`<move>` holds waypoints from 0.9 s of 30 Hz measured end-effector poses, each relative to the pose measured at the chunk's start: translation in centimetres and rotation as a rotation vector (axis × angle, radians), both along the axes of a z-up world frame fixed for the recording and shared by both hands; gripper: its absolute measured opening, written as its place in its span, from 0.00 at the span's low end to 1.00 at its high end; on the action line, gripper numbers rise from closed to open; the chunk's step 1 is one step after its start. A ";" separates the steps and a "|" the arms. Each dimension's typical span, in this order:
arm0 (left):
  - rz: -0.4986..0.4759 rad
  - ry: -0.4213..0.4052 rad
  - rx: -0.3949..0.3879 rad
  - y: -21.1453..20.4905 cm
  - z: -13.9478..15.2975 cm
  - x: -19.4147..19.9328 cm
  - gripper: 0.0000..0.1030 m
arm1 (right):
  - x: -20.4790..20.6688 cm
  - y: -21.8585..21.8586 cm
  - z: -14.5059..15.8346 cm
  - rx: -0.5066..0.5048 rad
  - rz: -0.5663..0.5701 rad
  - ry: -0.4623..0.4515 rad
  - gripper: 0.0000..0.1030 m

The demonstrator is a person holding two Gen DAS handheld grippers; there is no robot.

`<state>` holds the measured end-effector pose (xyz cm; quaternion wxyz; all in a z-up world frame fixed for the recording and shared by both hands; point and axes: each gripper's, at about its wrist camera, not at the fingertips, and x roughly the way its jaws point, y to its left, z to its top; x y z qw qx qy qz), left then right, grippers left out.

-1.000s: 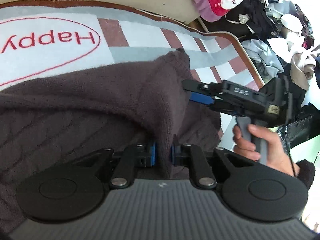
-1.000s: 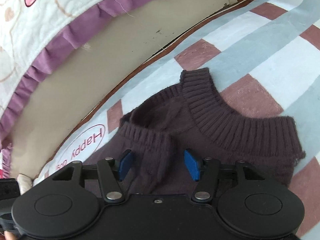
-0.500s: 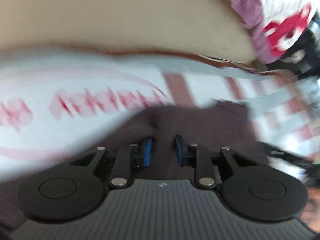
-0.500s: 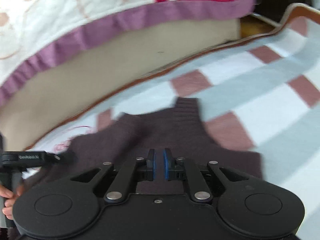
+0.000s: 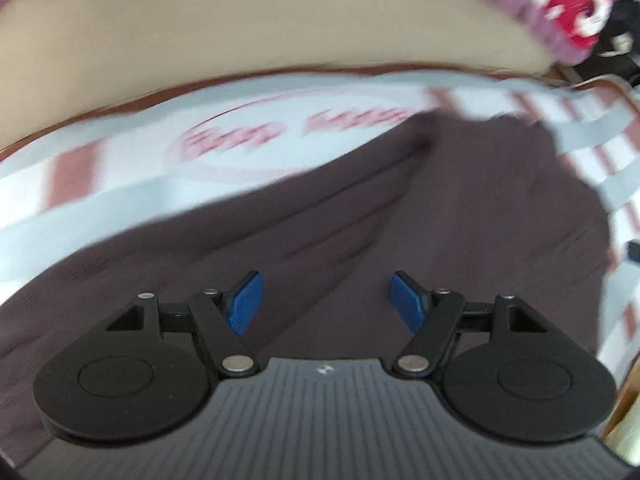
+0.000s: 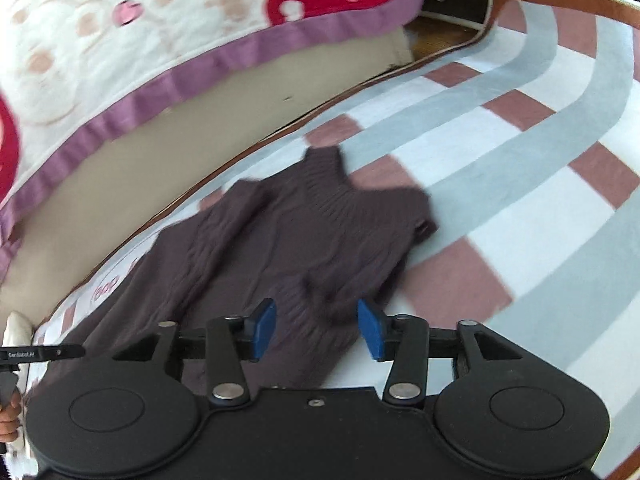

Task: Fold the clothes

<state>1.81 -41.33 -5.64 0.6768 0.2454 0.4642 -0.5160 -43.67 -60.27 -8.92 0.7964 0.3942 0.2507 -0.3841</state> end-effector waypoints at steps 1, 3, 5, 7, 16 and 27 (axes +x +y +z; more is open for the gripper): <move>0.030 -0.015 0.013 1.8 0.2 1.1 0.68 | 0.4 0.9 -0.3 0.007 0.008 -0.011 0.57; 0.151 -0.024 0.008 6.2 0.6 4.8 0.71 | 1.8 2.0 -1.2 0.044 0.055 -0.001 0.57; 0.291 -0.031 -0.005 10.7 0.9 8.8 0.76 | 3.3 2.6 -1.8 0.052 0.091 0.047 0.57; 0.437 -0.048 -0.019 15.3 0.7 13.0 0.77 | 4.5 2.9 -1.9 0.030 0.101 0.097 0.58; 0.549 0.074 -0.147 22.4 -2.5 22.5 0.77 | 5.8 3.2 -0.1 -0.024 0.107 0.131 0.58; 0.498 -0.033 -0.111 19.3 -5.7 21.5 0.79 | 7.0 5.2 0.6 -0.020 0.172 0.114 0.58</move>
